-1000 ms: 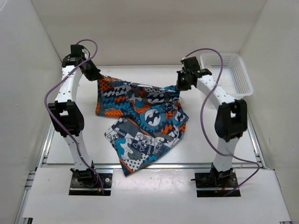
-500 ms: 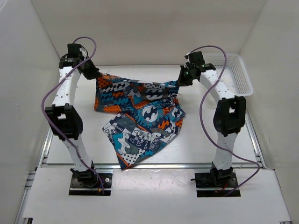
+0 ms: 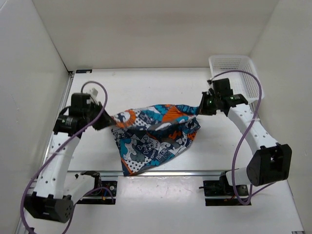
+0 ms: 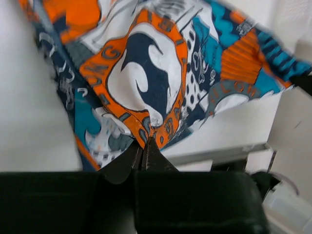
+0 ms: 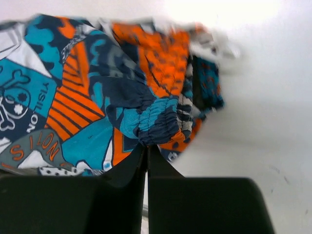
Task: Fold and stack the shorts
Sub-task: Fold the shorts
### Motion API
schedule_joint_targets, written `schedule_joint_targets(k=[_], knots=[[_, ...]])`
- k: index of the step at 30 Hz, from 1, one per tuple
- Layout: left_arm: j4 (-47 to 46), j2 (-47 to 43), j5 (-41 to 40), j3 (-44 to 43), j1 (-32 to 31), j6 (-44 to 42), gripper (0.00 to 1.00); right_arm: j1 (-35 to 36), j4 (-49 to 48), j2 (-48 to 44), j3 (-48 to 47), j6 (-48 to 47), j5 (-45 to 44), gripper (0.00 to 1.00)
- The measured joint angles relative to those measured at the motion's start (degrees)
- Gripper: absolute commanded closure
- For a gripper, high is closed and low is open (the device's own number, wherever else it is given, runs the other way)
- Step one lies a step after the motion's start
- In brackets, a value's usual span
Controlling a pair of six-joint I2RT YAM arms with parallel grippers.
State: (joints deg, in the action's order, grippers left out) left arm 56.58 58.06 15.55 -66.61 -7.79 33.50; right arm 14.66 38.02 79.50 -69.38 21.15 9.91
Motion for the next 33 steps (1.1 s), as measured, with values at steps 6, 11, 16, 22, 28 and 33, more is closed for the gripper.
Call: schedule_joint_targets(k=[6,11,16,22,28,33], knots=[[5.8,-10.7,1.3,14.7,-3.2,3.0,0.79,0.0,0.9,-1.3,10.5,1.9,-4.1,0.91],[8.9,-16.3,8.1,22.2,-3.5,1.2,0.00,0.0,0.9,-1.4,12.6,4.1,-7.2,0.16],[13.6,-12.9,7.4,21.4,-3.6,-2.6,0.00,0.0,-1.1,-1.3,12.6,5.4,-8.3,0.11],[10.4,-7.2,1.5,16.2,-3.3,-0.3,0.00,0.0,-6.0,1.4,15.1,7.8,-5.6,0.04],[-1.1,7.0,0.2,15.9,-2.8,4.0,0.00,0.0,-10.0,7.3,17.3,10.1,-1.9,0.01],[-6.0,24.7,-1.7,12.1,-0.2,3.3,0.00,-0.5,-12.2,15.8,14.4,9.6,0.3,0.40]])
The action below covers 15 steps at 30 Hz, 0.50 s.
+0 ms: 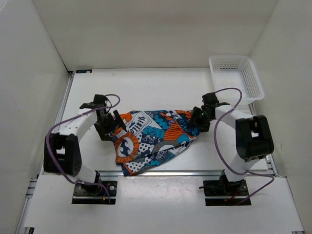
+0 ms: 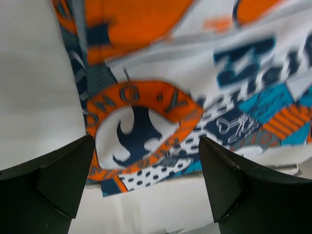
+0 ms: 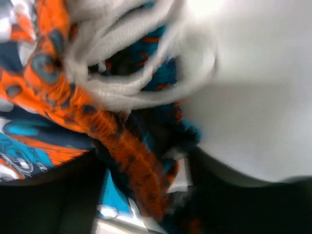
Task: Fold and stack the shorts
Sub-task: Fold the shorts
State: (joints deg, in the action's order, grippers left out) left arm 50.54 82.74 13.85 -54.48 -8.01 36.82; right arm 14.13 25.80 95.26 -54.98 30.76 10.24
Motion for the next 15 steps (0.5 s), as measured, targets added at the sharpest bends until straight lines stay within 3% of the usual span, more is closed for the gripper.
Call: schedule_joint_targets(k=[2,3,5,9,15], knots=[[-0.5,4.2,-0.6,-3.8,2.0,-1.0,0.01,-0.9,-1.2,3.2,-2.9,-0.6,1.1,0.67],[-0.9,5.4,-0.7,-5.8,2.7,-1.5,0.01,-1.4,-2.0,4.7,-4.0,-0.7,1.7,0.86],[-1.4,6.1,-1.0,-8.8,3.8,-2.2,0.01,-2.4,-3.3,6.4,-4.9,-0.7,2.7,0.98],[-1.7,4.8,-1.0,-11.7,4.1,-3.5,0.01,-5.7,-6.0,4.9,-2.0,3.0,4.5,1.00],[0.5,4.1,-2.5,-10.7,4.5,-5.3,0.03,-9.1,-10.7,-6.3,13.1,12.9,4.8,1.00]])
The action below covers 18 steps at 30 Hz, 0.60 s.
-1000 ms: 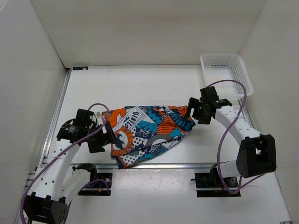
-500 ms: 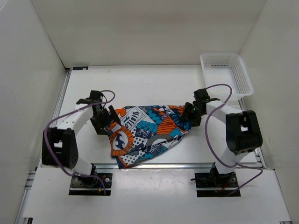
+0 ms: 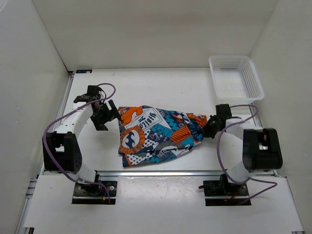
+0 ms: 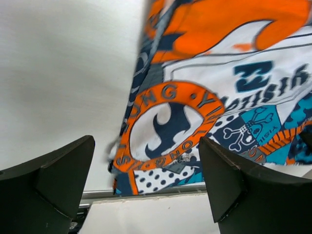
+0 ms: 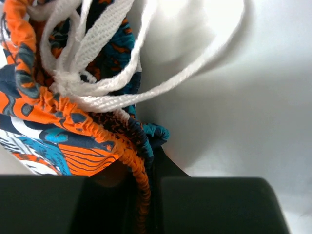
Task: Fold and stack the shorts
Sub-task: Fold the shorts
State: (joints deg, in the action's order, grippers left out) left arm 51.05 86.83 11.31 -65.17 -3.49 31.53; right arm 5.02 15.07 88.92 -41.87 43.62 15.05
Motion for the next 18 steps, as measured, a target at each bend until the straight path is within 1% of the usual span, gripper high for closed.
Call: schedule_joint_targets(k=[3,4,6,8,9,12,15,18], knots=[[0.9,0.0,-0.1,1.2,0.0,-0.5,0.03,1.4,-1.0,-6.8,6.7,6.0,-1.1,1.00],[1.0,0.0,-0.1,1.7,-0.1,-0.6,0.01,1.9,-1.0,-8.9,8.4,7.9,-1.7,1.00],[1.1,-0.1,-0.2,3.0,-0.5,-0.9,0.01,2.6,-0.5,-11.1,9.5,10.2,-2.9,1.00],[1.4,-0.1,-1.0,4.5,-0.9,-1.0,0.04,2.9,-0.3,-11.9,9.5,11.8,-3.9,1.00],[1.4,-0.1,-1.4,5.4,-1.1,-1.0,0.09,3.0,-0.2,-12.0,9.4,12.2,-4.4,1.00],[1.2,-0.2,-1.7,8.5,-1.3,-0.2,0.11,3.0,0.3,-12.1,8.9,13.0,-5.5,1.00],[0.8,-0.4,-1.7,11.9,-1.9,2.0,0.15,3.0,1.1,-12.1,8.0,13.2,-6.1,1.00],[0.0,-1.1,-1.4,15.4,-3.3,4.8,0.22,3.0,1.4,-12.1,7.3,13.2,-6.5,1.00]])
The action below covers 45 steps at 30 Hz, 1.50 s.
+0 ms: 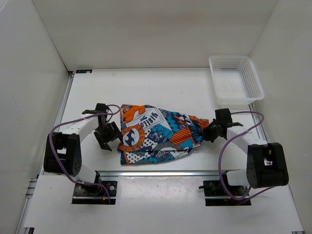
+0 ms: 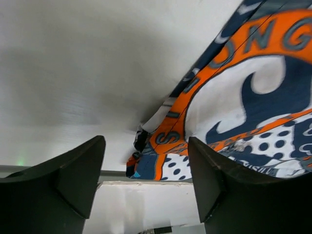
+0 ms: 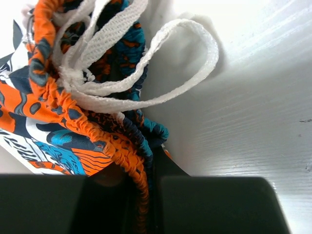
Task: Fold and stack the shorts
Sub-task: Fold the shorts
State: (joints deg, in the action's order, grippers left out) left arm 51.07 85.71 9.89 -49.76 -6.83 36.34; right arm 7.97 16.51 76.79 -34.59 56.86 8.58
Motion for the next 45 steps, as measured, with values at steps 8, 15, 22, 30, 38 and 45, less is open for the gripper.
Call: schedule_joint_targets(k=[8,15,22,30,38,45], knots=[[-3.1,-0.5,1.4,2.5,-7.1,6.6,0.89,0.0,0.1,0.0,-0.5,0.0,-0.7,1.00],[0.0,-0.5,-1.1,-3.7,-8.1,6.6,0.89,0.0,1.2,-0.5,-1.2,-0.3,-1.2,1.00],[7.1,0.8,-7.3,-27.9,-8.3,2.0,0.89,0.0,3.3,0.6,-8.0,-2.0,-2.1,1.00],[11.4,-8.5,-4.7,-28.3,-9.2,0.6,0.89,0.0,3.7,1.7,-12.5,-3.0,-2.6,1.00],[10.1,-26.4,4.2,1.2,-14.4,6.0,0.23,-2.4,4.7,1.7,-11.2,-3.5,-2.7,0.84],[12.3,-23.6,2.8,1.6,-14.8,7.0,0.05,-4.2,6.8,1.7,-11.2,-7.7,-4.6,0.04]])
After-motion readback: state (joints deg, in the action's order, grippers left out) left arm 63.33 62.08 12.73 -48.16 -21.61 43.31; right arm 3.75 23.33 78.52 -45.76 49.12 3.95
